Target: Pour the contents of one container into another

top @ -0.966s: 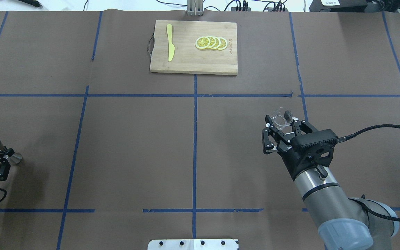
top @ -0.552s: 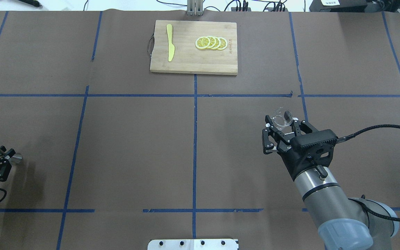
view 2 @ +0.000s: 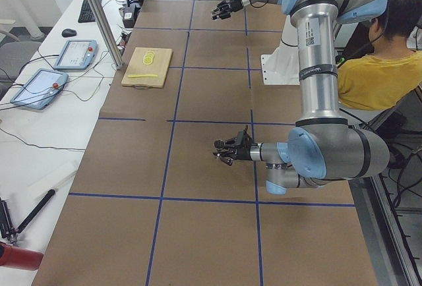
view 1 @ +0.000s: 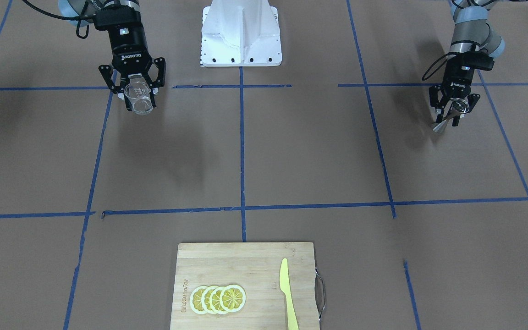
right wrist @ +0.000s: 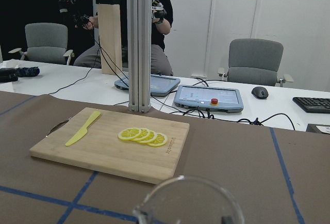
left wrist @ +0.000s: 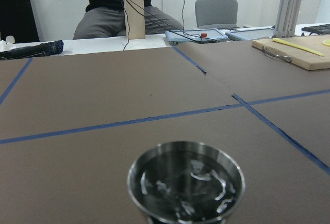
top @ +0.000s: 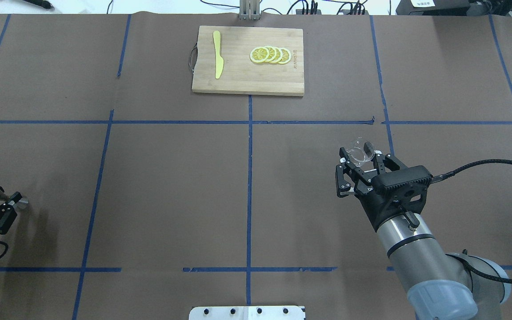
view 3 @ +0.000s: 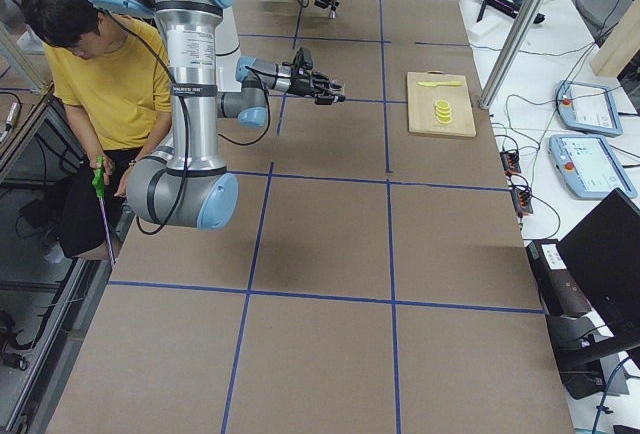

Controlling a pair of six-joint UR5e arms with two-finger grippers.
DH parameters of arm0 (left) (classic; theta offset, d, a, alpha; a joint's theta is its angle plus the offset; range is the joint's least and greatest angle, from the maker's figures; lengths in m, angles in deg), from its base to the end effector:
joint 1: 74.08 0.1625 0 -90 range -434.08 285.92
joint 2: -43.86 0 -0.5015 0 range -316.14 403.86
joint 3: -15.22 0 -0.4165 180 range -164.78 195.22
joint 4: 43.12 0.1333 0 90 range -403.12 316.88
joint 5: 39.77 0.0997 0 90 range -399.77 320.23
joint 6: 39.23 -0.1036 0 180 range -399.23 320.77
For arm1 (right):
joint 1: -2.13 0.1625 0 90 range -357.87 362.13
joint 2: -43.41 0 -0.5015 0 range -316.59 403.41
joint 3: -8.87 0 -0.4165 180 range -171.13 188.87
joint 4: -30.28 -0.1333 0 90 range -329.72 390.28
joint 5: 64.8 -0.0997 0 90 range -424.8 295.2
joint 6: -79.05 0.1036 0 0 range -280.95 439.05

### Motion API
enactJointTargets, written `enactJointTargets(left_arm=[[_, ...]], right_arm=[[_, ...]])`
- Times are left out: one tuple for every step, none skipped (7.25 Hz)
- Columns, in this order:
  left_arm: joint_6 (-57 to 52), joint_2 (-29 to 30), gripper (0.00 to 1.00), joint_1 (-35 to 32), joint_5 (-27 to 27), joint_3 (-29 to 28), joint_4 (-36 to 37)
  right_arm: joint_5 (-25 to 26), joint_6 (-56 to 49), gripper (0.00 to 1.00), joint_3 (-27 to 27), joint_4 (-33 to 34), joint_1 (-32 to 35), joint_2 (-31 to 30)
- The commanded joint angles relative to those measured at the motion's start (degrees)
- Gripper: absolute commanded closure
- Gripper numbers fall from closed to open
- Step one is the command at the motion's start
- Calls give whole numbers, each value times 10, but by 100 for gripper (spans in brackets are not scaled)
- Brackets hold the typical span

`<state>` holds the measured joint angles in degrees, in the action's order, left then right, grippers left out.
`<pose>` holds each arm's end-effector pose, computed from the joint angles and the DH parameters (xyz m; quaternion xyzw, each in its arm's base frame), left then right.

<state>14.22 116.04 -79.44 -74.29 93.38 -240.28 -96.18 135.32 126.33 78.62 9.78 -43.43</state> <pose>0.2657 -0.2445 0.7614 0.5371 0.3875 -0.0951 0.7432 -0.4341 -0.2820 0.3725 0.5515 -0.3414 0.1224 0.7512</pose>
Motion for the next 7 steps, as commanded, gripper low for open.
enactJointTargets(left_arm=[[0,-1,1,0,2,1,-3],[0,-4,1,0,2,1,-5],[1,-5,1,0,3,2,-8],[0,-9,1,0,2,2,-11],[1,-12,1,1,2,2,-16],[0,-12,1,3,2,2,-17],[0,-25,1,6,3,2,-30]], right_arm=[[0,1,100,0,0,1,0],[0,1,100,1,0,0,0],[0,1,100,4,0,0,0],[1,1,100,4,0,0,0],[1,1,100,5,0,1,0],[1,1,100,9,0,1,0],[1,1,100,9,0,1,0]])
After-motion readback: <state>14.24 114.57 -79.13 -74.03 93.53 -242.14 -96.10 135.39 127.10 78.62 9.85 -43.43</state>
